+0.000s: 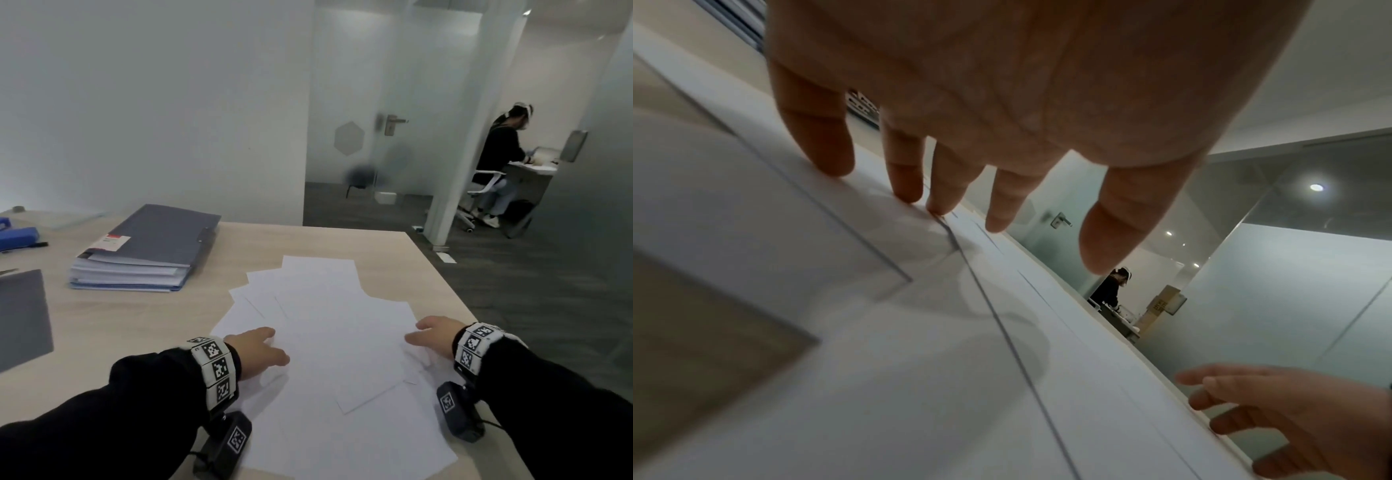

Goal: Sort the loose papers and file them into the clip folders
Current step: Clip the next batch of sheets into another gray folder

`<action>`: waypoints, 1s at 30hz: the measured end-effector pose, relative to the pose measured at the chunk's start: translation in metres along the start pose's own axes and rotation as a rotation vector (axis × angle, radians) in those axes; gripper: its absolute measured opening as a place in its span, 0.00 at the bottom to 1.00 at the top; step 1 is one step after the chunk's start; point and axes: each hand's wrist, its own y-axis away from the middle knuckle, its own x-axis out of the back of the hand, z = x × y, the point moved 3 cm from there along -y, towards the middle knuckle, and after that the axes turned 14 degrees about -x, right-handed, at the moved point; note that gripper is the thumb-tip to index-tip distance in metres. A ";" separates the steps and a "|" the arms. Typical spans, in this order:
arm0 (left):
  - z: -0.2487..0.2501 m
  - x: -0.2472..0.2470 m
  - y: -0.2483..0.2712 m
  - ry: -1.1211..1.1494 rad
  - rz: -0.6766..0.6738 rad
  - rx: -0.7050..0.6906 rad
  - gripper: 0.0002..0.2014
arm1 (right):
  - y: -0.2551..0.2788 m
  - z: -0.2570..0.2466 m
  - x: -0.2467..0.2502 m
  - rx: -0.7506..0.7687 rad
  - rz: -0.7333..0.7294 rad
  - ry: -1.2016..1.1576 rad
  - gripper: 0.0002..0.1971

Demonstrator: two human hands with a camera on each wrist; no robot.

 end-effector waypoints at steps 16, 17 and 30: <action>0.012 0.000 0.010 -0.393 -0.211 -0.105 0.51 | -0.025 -0.063 0.012 0.102 0.162 0.268 0.37; 0.010 -0.002 0.008 -0.405 -0.217 -0.106 0.52 | -0.030 -0.068 0.010 0.114 0.143 0.220 0.44; -0.003 -0.012 -0.006 -0.416 -0.167 -0.108 0.58 | -0.054 -0.091 0.001 0.035 0.030 0.251 0.54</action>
